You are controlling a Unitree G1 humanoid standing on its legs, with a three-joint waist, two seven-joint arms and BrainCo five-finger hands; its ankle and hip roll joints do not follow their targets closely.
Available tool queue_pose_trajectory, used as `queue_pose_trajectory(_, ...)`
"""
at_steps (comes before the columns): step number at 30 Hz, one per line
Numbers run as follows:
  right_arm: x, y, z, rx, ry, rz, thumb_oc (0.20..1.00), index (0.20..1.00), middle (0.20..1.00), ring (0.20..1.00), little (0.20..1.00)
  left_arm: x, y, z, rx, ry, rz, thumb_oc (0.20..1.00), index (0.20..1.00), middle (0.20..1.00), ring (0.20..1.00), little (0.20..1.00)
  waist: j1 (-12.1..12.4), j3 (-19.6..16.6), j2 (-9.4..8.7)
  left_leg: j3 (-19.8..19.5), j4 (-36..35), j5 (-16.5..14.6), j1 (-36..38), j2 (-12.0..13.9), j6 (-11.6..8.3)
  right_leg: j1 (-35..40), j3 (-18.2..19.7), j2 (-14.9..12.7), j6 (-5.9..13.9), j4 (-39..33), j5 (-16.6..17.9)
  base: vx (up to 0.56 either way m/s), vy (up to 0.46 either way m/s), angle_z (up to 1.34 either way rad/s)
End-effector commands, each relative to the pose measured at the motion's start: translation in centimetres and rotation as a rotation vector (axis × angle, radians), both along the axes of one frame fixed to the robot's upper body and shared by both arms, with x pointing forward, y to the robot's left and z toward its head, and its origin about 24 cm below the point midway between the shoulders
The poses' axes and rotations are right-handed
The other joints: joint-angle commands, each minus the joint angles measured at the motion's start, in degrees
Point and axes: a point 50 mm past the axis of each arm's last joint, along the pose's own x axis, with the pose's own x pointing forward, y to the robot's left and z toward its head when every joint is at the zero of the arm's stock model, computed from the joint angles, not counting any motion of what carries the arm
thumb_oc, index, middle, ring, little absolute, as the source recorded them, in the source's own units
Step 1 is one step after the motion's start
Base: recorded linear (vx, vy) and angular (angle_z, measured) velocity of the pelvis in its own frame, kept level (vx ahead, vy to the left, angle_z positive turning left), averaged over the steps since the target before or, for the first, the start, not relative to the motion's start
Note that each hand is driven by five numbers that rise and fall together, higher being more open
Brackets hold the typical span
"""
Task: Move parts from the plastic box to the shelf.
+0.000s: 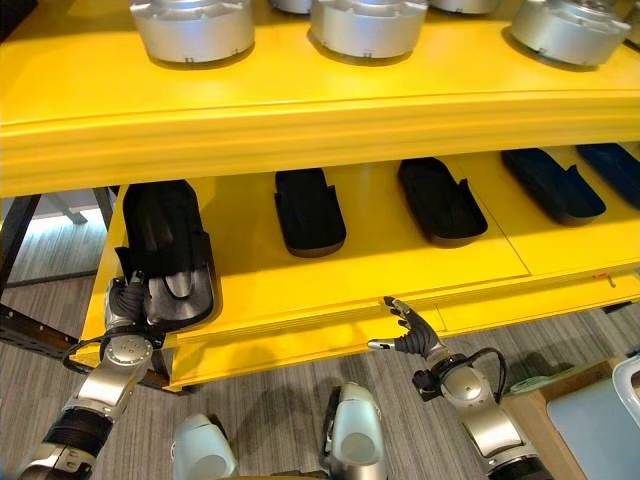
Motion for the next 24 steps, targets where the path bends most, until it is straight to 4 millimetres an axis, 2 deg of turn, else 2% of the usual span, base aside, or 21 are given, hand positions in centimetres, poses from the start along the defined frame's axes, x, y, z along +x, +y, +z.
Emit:
queue_pose_trajectory(1, 0.3, 0.0, 0.8, -0.032, -0.024, 0.062, 1.0, 1.0, 1.0, 1.0, 1.0, 1.3, 1.3, 3.7, 0.142, -0.148, 0.019, 0.2, 0.2, 0.2, 0.2, 0.2, -0.7, -1.1, 0.2, 3.4, -2.1, 10.0, 0.1, 1.1, 2.87, 3.2, 1.7, -0.6, 2.15, 0.6, 3.1, 0.07, 0.09, -0.08)
queue_pose_trajectory(5, 0.3, -0.4, 1.0, -0.073, 0.007, 0.111, 1.0, 1.0, 1.0, 1.0, 1.0, 1.7, 2.7, 3.5, 0.162, -0.107, 0.062, 0.2, 0.2, 0.2, 0.2, 0.2, -2.0, -1.6, 0.69, 3.9, -1.3, 10.0, -0.7, 1.6, 2.88, 2.0, 2.6, -1.4, 1.84, 1.6, 2.6, 0.05, 0.086, -0.12)
queue_pose_trajectory(10, 0.7, -0.8, 1.8, -0.109, 0.016, 0.148, 1.0, 1.0, 1.0, 1.0, 1.0, 2.4, 4.1, 4.5, 0.194, -0.086, 0.099, 0.2, 0.2, 0.2, 0.2, 0.2, -3.0, -1.9, 0.76, 4.3, -0.9, 9.5, -2.0, 1.7, 2.84, 0.0, 3.3, -1.7, 1.7, 3.1, 1.6, 0.01, 0.071, -0.13)
queue_pose_trajectory(16, 1.6, -1.4, 3.3, -0.155, -0.004, 0.187, 1.0, 1.0, 1.0, 1.0, 1.0, 4.1, 5.8, 6.8, 0.224, -0.066, 0.133, 0.2, 0.2, 0.2, 0.2, 0.2, -4.5, -0.9, 0.64, 4.8, -0.7, 9.4, -4.2, 1.8, 2.42, -3.3, 4.2, -2.1, 1.72, 4.3, 0.8, -0.02, 0.08, -0.02)
queue_pose_trajectory(20, 2.5, -1.5, 4.6, -0.169, -0.031, 0.199, 1.0, 1.0, 1.0, 1.0, 1.0, 5.2, 6.9, 9.2, 0.224, -0.085, 0.184, 0.2, 0.2, 0.2, 0.2, 0.2, -5.3, 0.9, 0.11, 4.7, 0.1, 8.7, -7.0, 1.9, 2.31, -6.7, 4.8, -2.2, 1.8, 5.3, 0.4, -0.1, 0.082, -0.11)
queue_pose_trajectory(21, 2.9, -1.4, 5.1, -0.179, -0.044, 0.209, 1.0, 1.0, 1.0, 1.0, 1.0, 5.7, 7.3, 10.4, 0.219, -0.095, 0.204, 0.2, 0.2, 0.2, 0.2, 0.2, -5.6, 1.7, -0.26, 4.8, 0.5, 8.2, -8.0, 1.9, 2.42, -8.2, 5.0, -2.2, 1.94, 5.8, 0.4, -0.1, 0.069, -0.06)
queue_pose_trajectory(24, 3.3, -1.3, 5.6, -0.183, -0.056, 0.215, 1.0, 1.0, 1.0, 1.0, 1.0, 6.1, 7.9, 11.7, 0.226, -0.094, 0.228, 0.2, 0.2, 0.2, 0.2, 0.2, -5.9, 2.8, -0.86, 4.6, 1.2, 7.8, -9.7, 2.1, 2.35, -9.9, 5.1, -2.1, 2.04, 6.5, 0.2, -0.07, 0.044, 0.01)
